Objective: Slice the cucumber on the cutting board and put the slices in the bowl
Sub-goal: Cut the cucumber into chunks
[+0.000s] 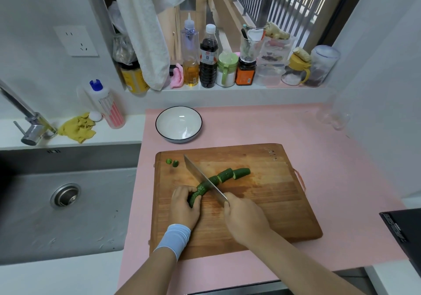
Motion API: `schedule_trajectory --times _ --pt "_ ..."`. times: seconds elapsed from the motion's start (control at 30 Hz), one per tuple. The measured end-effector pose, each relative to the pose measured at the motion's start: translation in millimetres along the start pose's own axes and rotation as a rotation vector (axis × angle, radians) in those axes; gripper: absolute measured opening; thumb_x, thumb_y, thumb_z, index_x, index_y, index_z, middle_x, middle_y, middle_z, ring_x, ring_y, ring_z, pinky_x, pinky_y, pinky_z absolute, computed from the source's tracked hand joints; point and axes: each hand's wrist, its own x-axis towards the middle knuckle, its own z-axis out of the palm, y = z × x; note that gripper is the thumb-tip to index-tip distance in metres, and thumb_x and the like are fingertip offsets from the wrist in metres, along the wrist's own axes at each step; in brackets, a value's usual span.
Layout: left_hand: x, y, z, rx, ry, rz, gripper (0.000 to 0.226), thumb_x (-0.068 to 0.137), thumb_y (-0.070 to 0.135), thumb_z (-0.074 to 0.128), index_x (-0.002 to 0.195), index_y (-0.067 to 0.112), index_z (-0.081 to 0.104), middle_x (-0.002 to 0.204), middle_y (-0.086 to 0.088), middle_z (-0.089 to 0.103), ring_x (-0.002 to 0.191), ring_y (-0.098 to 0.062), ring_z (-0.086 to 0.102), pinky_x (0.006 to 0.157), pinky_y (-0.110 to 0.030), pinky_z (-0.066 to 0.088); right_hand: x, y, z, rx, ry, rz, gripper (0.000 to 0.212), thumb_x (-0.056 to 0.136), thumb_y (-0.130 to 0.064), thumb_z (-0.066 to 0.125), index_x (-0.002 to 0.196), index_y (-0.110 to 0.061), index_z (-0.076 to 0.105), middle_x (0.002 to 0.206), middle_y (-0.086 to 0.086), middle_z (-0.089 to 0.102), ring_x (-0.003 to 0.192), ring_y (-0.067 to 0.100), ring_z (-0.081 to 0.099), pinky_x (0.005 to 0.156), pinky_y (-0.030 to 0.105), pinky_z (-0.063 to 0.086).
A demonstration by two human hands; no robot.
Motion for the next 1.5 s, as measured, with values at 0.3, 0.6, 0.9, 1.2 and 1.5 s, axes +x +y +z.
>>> schedule_trajectory --times 0.3,0.6,0.9,1.2,1.5 --pt "0 2 -1 0.003 0.009 0.007 0.023 0.075 0.0 0.077 0.089 0.013 0.065 0.087 0.011 0.057 0.083 -0.009 0.051 0.081 -0.003 0.033 0 -2 -2 -0.023 -0.006 -0.015 0.022 0.105 -0.03 0.032 0.108 -0.025 0.053 0.087 0.001 0.067 0.082 0.027 0.065 0.07 0.038 0.051" --pt "-1 2 -1 0.003 0.005 0.002 0.022 0.076 0.003 0.077 0.091 0.015 0.065 0.088 0.011 0.056 0.085 -0.011 0.053 0.082 -0.005 0.035 14 2 -2 0.02 -0.101 0.014 0.018 0.104 -0.027 0.035 0.096 -0.022 0.051 0.085 0.003 0.064 0.078 0.025 0.062 0.069 0.04 0.053" --pt "0 1 -1 0.011 0.009 0.016 0.022 0.076 0.002 0.077 0.091 0.013 0.065 0.09 0.009 0.057 0.085 -0.01 0.052 0.08 -0.015 0.038 18 12 19 0.055 -0.109 0.04 0.017 0.103 -0.028 0.036 0.1 -0.022 0.052 0.091 0.006 0.068 0.085 0.029 0.065 0.066 0.036 0.048" --pt "-12 -11 -28 0.122 -0.111 0.005 0.032 0.071 0.017 0.075 0.09 0.022 0.051 0.09 0.006 0.05 0.086 -0.01 0.045 0.078 -0.022 0.035 15 10 18 0.055 -0.108 0.021 0.019 0.104 -0.027 0.036 0.101 -0.022 0.054 0.086 0.001 0.065 0.081 0.028 0.064 0.065 0.035 0.048" --pt "-18 -21 -40 0.085 -0.103 0.02 0.023 0.075 0.021 0.073 0.089 0.022 0.054 0.088 0.01 0.054 0.086 -0.007 0.049 0.078 -0.019 0.038 15 -5 4 0.055 -0.025 -0.022 0.024 0.103 -0.033 0.035 0.111 -0.03 0.057 0.077 -0.004 0.063 0.072 0.022 0.063 0.063 0.038 0.053"
